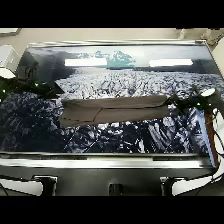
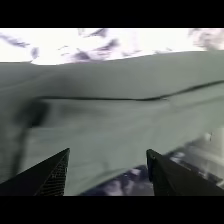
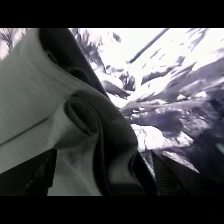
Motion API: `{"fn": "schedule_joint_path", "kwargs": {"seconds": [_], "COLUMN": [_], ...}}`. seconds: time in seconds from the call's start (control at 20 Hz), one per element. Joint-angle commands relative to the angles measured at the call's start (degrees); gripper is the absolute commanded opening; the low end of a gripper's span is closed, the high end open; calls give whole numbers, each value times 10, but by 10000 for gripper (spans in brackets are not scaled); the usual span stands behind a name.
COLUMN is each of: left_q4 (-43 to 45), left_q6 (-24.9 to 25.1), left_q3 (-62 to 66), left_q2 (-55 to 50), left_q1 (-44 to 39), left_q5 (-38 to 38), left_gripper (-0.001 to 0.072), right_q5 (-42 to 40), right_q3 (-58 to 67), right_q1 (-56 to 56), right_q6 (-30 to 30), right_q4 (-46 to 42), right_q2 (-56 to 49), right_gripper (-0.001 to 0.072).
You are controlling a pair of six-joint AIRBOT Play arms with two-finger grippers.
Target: Fold the clothes and pants, and hang the long-sleeved shirts on hangers.
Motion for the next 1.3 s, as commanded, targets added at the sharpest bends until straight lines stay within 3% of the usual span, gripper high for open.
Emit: {"fn": "schedule_joint_path", "kwargs": {"seconds": [0.0, 0.05, 0.1, 0.15, 0.2, 0.35, 0.4, 0.45, 0.5, 0.65, 0.7, 0.9, 1.05, 1.25], "left_q4": [-43, -55, -63, -70, -69, -69, -69, -69, -69, -72, -82, -131, -150, -293], "left_q6": [0, 0, 0, 0, 1, 1, 1, 13, 34, 4, -20, -26, -84, -113], "left_q3": [6, 6, 6, 6, 6, 3, 3, 3, 3, 3, 3, 3, 3, 4], "left_q2": [37, 45, 49, 50, 49, 38, 30, 18, 2, -67, -93, -160, -187, -218], "left_q1": [-27, -37, -47, -61, -75, -125, -145, -172, -200, -287, -310, -374, -416, -493], "left_q5": [-11, -10, -10, -10, -9, 28, 53, 88, 124, 202, 206, 203, 259, 390], "left_gripper": [542, 541, 540, 539, 539, 514, 456, 166, 31, 28, 28, 28, 27, 26], "right_q5": [11, -1, -22, -41, -50, -30, -13, 8, 23, 57, 62, 63, 60, 61], "right_q3": [0, 0, 0, 0, 0, 0, 0, 0, 0, 0, 0, 0, 0, 0], "right_q1": [16, 23, 30, 35, 39, 42, 42, 43, 45, 80, 97, 161, 203, 260], "right_q6": [-42, -45, -46, -47, -47, -83, -89, -90, -90, -87, -80, -38, -16, 22], "right_q4": [42, 59, 69, 76, 84, 100, 100, 102, 101, 100, 100, 99, 99, 97], "right_q2": [-38, -42, -43, -42, -38, 0, 23, 49, 75, 161, 191, 291, 341, 371], "right_gripper": [708, 673, 537, 321, 37, 32, 32, 32, 32, 33, 33, 34, 34, 34]}}
